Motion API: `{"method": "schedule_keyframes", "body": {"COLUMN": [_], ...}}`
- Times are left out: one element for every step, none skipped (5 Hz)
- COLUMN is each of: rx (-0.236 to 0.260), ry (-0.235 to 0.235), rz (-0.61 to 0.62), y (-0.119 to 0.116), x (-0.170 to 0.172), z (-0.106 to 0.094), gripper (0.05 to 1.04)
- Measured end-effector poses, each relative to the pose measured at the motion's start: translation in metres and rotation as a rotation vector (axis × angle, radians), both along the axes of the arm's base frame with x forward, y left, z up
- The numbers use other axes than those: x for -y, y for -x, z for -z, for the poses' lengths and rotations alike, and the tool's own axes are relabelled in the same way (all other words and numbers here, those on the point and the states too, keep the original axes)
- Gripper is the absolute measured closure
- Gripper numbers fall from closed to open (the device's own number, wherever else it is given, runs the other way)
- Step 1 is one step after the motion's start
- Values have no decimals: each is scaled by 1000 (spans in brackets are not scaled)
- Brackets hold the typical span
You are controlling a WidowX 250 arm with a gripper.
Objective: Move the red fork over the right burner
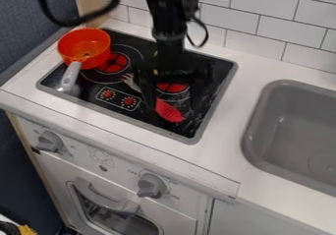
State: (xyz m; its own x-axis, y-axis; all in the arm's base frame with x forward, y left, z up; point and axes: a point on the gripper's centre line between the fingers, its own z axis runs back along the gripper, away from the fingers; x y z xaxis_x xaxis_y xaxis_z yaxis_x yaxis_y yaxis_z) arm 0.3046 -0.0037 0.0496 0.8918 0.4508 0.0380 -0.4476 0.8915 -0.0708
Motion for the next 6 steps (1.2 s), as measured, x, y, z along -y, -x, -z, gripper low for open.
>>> {"method": "schedule_keyframes", "body": {"rx": [-15, 14, 9, 8, 7, 1], "ry": [-11, -24, -39, -59, -63, -59], "rz": [-170, -347, -374, -411, -453, -464], "y": [-3, -5, -6, -12, -14, -10], "x": [-3, -8, -10, -12, -10, -10], "z": [13, 17, 27, 31, 33, 33], "gripper": [84, 84, 84, 133, 406, 600]}}
